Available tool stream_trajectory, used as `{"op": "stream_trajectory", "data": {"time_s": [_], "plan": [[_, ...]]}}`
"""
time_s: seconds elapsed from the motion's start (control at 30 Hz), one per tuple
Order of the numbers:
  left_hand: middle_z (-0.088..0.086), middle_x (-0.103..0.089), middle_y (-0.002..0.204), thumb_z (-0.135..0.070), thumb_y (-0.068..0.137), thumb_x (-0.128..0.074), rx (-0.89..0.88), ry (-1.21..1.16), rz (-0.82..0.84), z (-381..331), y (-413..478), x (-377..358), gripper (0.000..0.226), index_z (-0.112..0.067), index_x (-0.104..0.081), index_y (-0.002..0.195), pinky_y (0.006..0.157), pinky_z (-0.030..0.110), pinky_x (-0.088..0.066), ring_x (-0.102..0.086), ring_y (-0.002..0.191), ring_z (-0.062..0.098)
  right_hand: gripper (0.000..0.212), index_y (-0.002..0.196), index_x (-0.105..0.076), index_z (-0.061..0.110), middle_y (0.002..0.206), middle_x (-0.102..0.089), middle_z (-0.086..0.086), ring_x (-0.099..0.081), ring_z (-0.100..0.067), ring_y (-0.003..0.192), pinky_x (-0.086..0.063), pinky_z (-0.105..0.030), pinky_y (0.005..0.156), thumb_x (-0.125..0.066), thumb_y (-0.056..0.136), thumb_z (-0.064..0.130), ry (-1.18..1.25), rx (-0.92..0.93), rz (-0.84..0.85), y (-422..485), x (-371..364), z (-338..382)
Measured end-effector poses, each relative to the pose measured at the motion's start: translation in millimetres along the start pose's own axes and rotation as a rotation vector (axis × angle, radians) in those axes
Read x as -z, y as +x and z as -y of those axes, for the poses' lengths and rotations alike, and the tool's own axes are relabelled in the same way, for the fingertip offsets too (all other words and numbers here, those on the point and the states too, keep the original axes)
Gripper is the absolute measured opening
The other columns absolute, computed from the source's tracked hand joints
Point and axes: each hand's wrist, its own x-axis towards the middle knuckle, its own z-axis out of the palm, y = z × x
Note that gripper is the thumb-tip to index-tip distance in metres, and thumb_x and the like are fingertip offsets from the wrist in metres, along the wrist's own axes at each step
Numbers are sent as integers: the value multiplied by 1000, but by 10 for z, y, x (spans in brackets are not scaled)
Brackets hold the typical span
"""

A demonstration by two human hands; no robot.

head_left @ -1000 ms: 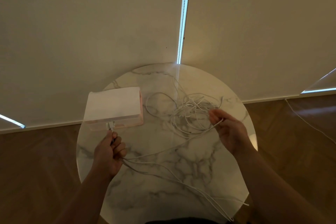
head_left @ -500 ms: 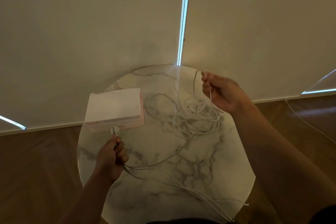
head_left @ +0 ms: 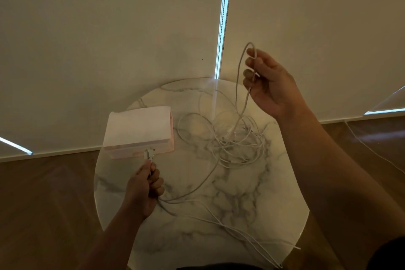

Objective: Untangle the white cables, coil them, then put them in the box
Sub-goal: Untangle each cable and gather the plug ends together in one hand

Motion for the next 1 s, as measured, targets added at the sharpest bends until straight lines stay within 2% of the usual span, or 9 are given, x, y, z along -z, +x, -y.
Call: {"op": "stream_trajectory", "data": {"time_s": [0.17,0.23,0.37,0.47,0.57,0.67,0.73,0.83,1.0], "plan": [[-5,-21,52,-30,105,-32,-1,-10,10,-6,12,-37,38,-16,-40,71,39,20,-13,-17,37,6,27,107,-63,6,52,-31,6,-19,-8,44,-21,-20,38,-45,101,26,-314,-326,-117,32,91,-64],[-5,-21,52,-30,105,-33,-1,-13,10,-6,16,-40,38,-16,-40,71,39,20,-12,-17,37,6,29,112,-64,7,52,-25,6,-17,-9,45,-19,-21,39,-45,101,26,-401,-331,-112,30,119,-104],[-5,-20,52,-30,105,-33,-13,-15,13,-7,15,-53,38,-16,-41,71,41,20,-11,-16,38,6,26,115,-66,17,63,-41,0,-35,-15,59,-35,-25,54,-43,102,20,-188,-46,64,47,30,76],[-6,-20,52,-30,105,-33,-13,-10,19,-10,11,-68,37,-16,-40,71,41,20,-11,-16,38,6,23,107,-67,13,70,-56,-1,-46,-15,59,-40,-29,57,-44,101,14,-336,-71,-12,71,49,23],[-5,-19,52,-31,104,-34,-14,-14,29,-12,15,-87,37,-16,-40,71,40,19,-11,-16,38,6,22,104,-64,10,69,-57,-4,-40,-15,53,-35,-30,56,-42,101,7,-421,-140,-58,-47,110,-182],[-5,-19,52,-30,105,-33,-26,-10,27,-9,-5,-83,37,-16,-40,71,40,19,-11,-16,38,6,22,108,-60,14,68,-49,-5,-22,-20,56,-31,-27,54,-40,101,7,-277,-27,66,-151,-55,-90],[-5,-20,52,-29,105,-33,-24,-11,28,-7,-18,-79,37,-15,-40,71,39,19,-12,-16,37,6,23,107,-61,15,70,-49,-6,-28,-18,56,-31,-27,54,-40,101,8,-260,47,90,-124,-172,46],[-5,-20,51,-30,105,-33,-17,-14,33,-15,-12,-98,37,-16,-40,71,39,19,-11,-16,37,6,20,102,-63,12,72,-59,-7,-46,-17,54,-38,-28,55,-44,100,7,-386,31,-39,-110,-154,35],[-6,-20,50,-30,104,-34,-18,-34,36,-39,-29,-95,38,-16,-40,70,40,19,-11,-17,36,5,19,95,-61,7,69,-62,-10,-58,-21,62,-49,-33,66,-43,100,2,-463,-91,-241,-524,388,-464]]}}
